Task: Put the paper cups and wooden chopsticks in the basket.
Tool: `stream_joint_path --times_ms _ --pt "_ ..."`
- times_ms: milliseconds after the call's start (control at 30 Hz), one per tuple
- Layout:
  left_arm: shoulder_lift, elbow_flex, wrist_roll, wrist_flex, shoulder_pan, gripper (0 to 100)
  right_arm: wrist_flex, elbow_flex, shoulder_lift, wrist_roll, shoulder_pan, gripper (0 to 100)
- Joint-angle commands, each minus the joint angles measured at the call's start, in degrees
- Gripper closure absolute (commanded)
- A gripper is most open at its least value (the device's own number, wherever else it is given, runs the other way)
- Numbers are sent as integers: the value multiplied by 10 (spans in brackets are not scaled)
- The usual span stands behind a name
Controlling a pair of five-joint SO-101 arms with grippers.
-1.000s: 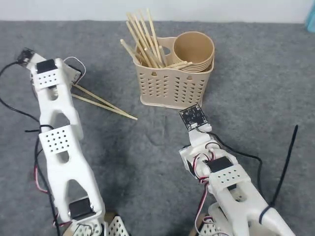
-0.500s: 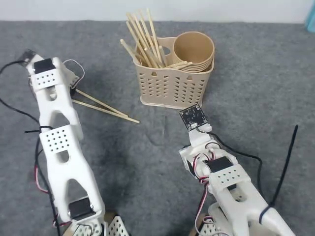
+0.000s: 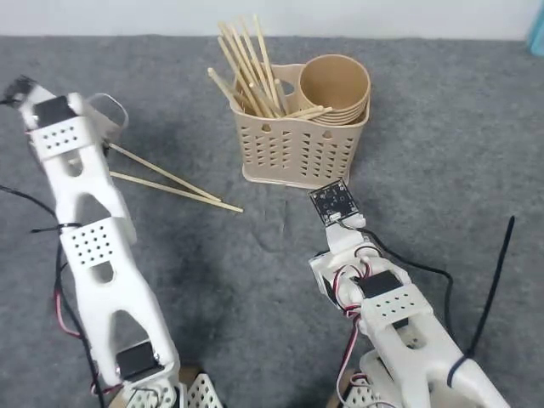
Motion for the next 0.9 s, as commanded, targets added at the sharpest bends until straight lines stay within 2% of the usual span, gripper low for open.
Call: stream_joint_path --times_ms 0,100,267,367,700,800,867 --pt "-17 -40 -7 18 3 987 -16 -6 -3 9 4 991" --pt "-10 -26 -6 4 11 965 -16 -6 -3 9 4 991" --pt "29 -3 -3 -34 22 800 -16 -5 -3 9 4 991" --pt "42 -4 13 -38 22 761 -16 -5 -3 10 4 991" --pt "76 6 27 -58 23 765 -15 -5 -3 10 4 991" --pt "88 3 27 -57 23 845 -15 -5 -3 10 4 991" --pt "89 2 27 -57 21 959 -15 -5 -3 10 4 991"
